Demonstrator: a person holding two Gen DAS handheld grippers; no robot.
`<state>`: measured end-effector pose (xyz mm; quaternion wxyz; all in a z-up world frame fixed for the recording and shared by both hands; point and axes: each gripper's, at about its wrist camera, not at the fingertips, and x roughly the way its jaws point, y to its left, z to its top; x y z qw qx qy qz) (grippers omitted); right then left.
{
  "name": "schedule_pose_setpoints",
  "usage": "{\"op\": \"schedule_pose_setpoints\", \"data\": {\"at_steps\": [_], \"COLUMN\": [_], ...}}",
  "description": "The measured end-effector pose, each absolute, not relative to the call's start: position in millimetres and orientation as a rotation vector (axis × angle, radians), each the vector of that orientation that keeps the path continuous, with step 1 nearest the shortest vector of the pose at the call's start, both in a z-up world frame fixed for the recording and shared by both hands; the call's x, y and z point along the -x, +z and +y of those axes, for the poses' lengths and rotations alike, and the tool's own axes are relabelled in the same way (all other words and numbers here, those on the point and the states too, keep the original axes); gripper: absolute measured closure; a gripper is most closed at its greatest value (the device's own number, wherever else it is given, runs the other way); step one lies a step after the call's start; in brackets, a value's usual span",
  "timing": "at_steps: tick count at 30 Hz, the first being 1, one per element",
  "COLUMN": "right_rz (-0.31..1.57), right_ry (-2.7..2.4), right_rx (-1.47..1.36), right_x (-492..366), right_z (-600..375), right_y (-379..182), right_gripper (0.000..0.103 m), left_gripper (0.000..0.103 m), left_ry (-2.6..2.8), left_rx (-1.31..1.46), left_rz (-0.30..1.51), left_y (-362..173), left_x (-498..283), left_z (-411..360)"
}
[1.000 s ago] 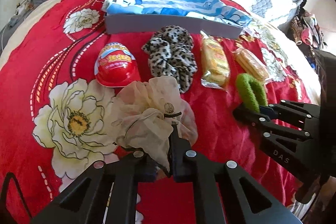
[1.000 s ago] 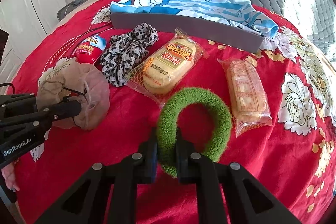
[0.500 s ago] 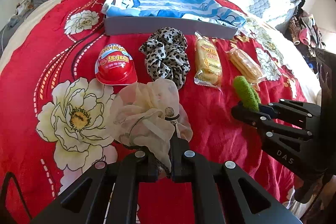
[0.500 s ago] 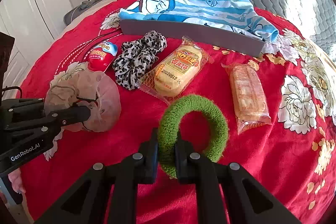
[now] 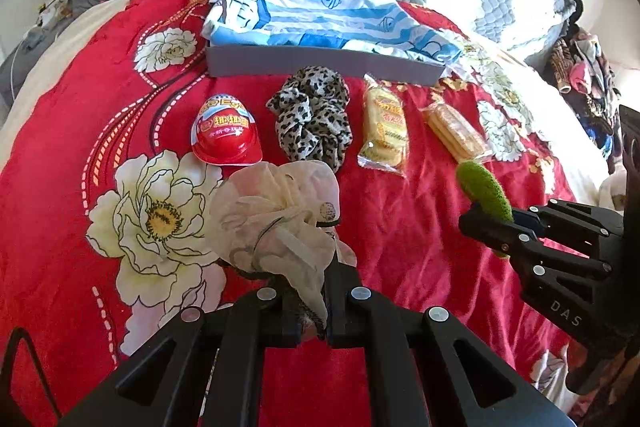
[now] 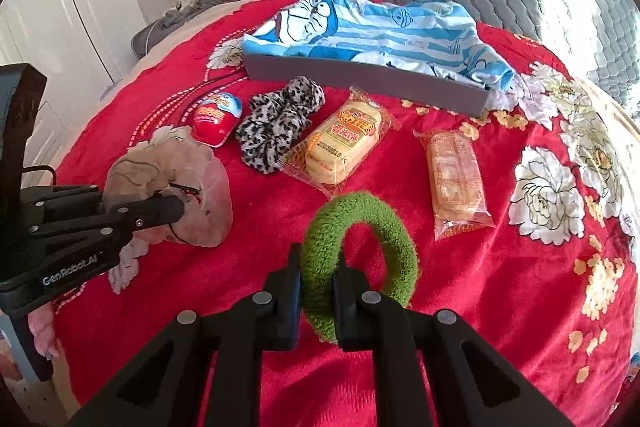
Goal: Organize objects
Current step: 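Lift the beige scrunchie with the left tool while the right tool lifts the green ring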
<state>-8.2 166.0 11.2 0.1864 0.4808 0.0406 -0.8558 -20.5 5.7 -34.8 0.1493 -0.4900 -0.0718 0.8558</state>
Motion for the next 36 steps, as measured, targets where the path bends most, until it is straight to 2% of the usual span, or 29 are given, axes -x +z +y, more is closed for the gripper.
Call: {"op": "schedule_pose_setpoints", "data": {"at_steps": [28,36], "right_rz": [0.165,0.209], "right_ry": [-2.484,-2.519], "right_rx": [-1.196,-1.158], "right_x": [-13,-11], "right_z": [172,174], "right_y": [112,144], "right_gripper": [0.09,0.09], "left_gripper": [0.096,0.096], "left_ry": [2.561,2.605], "left_rx": [1.285,1.258], "left_rz": [-0.092,-0.117], "left_y": [65,97], "left_x": [-1,0], "left_z": [22,25]}}
